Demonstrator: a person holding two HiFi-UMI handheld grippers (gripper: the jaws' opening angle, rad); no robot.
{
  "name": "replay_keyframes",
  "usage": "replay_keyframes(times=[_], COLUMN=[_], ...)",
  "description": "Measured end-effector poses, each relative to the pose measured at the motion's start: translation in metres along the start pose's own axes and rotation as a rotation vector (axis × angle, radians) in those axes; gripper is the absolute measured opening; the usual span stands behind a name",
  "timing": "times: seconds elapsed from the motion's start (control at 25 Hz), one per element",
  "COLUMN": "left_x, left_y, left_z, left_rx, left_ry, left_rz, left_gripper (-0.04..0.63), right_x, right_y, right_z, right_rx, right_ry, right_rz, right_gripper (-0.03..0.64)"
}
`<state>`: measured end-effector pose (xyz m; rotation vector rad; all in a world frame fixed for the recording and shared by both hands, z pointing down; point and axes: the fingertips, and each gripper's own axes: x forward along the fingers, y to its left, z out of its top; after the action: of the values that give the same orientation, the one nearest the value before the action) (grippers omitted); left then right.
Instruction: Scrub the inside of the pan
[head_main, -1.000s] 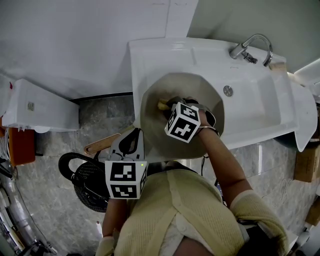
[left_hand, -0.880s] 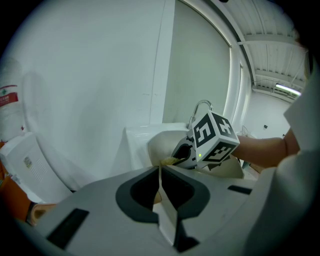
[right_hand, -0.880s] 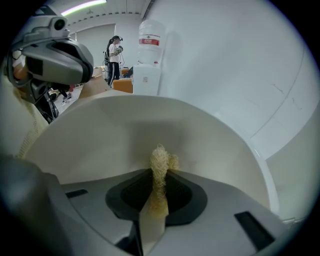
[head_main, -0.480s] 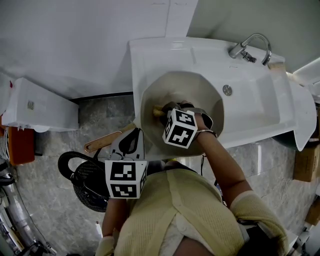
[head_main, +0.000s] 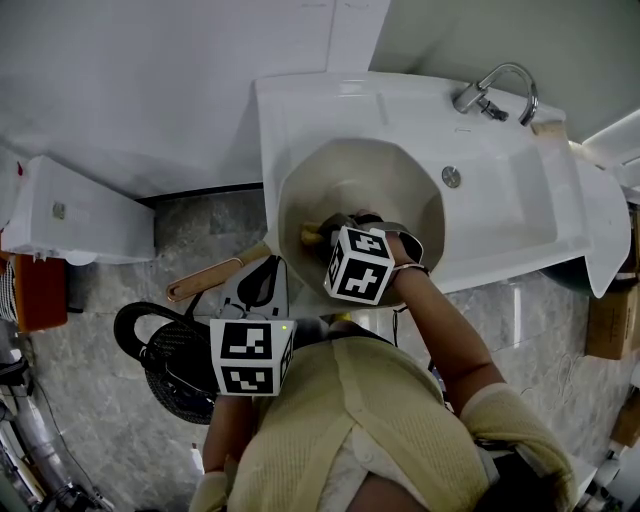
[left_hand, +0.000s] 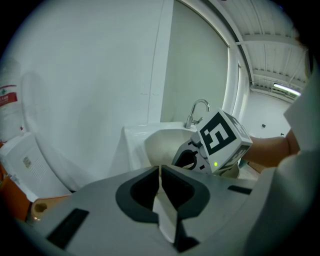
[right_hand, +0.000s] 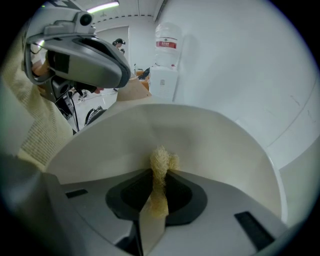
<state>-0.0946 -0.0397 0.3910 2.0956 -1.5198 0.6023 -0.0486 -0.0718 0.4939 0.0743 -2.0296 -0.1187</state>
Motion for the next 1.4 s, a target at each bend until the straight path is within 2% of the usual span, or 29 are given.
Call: replay_keyframes(times=[0.28,0.8,1.4], left_x=[0.002,0.008,0.016], left_y=[-0.005,-0.018,-0.027], left_z=[0.001,0.002,0.009], left_rx=[0.013,0.04,0.065], left_ry=[0.003,0.014,0.009], left_rz=[-0.016,-0.048,-0.067], left_gripper=[0.07,0.07,0.07], right_x=[-0.005,-0.02,-0.052], right_y=[0.016,0.048,0.079], right_z=[-0.002,-0.011,-0.025], right_rx=[0.016,0.089,-0.001], right_ry=[-0.013,-0.031,0.0], right_rz=[0.069,0.269,0.468], right_gripper=[0.078,0.077,0.077])
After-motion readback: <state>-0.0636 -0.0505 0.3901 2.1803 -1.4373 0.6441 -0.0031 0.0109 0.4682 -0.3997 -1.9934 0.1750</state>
